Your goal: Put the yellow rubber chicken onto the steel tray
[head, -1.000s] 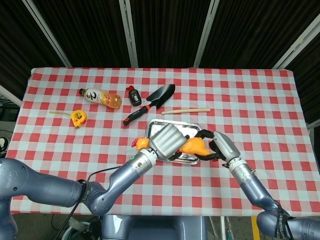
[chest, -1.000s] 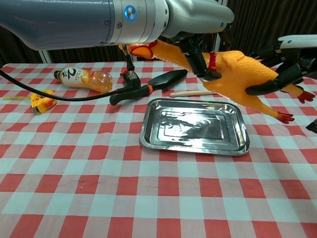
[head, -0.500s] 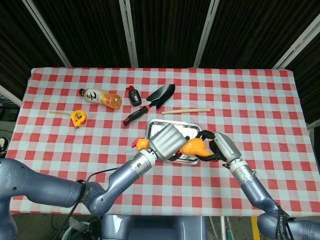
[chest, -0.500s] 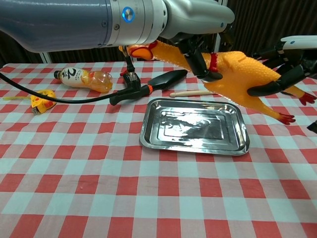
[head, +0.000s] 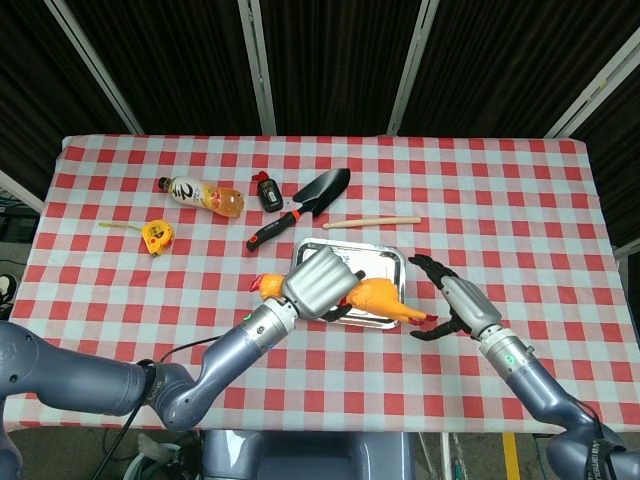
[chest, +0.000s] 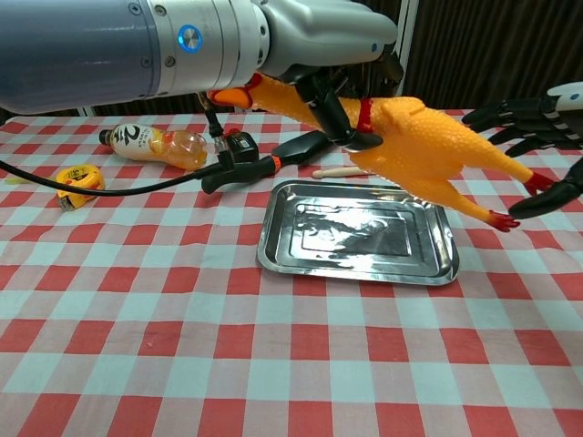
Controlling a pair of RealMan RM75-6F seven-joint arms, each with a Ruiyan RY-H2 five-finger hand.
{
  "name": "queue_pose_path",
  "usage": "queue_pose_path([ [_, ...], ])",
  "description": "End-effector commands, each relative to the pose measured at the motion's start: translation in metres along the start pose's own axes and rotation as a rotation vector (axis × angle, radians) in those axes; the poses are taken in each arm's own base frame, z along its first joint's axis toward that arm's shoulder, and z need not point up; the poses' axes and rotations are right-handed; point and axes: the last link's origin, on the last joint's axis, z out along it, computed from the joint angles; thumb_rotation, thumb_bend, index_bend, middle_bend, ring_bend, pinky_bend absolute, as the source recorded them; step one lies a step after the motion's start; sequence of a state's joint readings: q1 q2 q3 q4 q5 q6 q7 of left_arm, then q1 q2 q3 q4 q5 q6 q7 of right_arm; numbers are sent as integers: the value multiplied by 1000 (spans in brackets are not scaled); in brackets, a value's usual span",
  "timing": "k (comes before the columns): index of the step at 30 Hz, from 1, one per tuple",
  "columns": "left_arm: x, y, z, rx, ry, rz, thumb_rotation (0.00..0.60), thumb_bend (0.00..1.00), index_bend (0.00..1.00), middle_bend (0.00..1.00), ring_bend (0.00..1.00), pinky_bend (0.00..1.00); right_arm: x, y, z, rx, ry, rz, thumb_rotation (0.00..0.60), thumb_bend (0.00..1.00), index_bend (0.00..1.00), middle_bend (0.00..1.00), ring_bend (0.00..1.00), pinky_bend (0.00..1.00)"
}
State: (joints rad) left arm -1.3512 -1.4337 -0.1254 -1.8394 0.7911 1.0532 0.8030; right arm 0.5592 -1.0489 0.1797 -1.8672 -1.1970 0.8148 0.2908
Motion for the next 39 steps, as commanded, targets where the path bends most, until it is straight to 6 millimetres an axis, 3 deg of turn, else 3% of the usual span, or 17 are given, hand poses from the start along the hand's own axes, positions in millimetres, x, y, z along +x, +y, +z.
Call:
queue_pose_path([
  [1,-4,-7,-7,5,15,-25,600,620,602,691,627,641,5,10,-9,-20,15,-17,600,70,0,0,0,64],
  [9,-20,-24,-24,11,49,-99,600,599,603,689,627,641,32,40,-37,-90,148,-2,600,68,0,0,0,64],
  [15,-50,-41,-33,29,43,-161,600,550,594,684,625,636,62,66,-59,-161,299,62,600,69,0,0,0,63],
  [27,-115,-50,2,111,13,-269,600,484,567,643,581,612,69,81,-72,-147,392,177,600,69,0,0,0,64],
  [36,-144,-31,25,122,-24,-313,600,363,519,524,437,385,67,81,-70,-130,408,198,600,69,0,0,0,63],
  [38,-147,-27,28,119,-30,-302,600,294,433,432,353,295,67,80,-69,-128,408,201,600,69,0,0,0,64],
  [39,-149,-26,29,121,-38,-287,600,245,345,350,280,235,66,80,-69,-126,407,201,600,68,0,0,0,64],
])
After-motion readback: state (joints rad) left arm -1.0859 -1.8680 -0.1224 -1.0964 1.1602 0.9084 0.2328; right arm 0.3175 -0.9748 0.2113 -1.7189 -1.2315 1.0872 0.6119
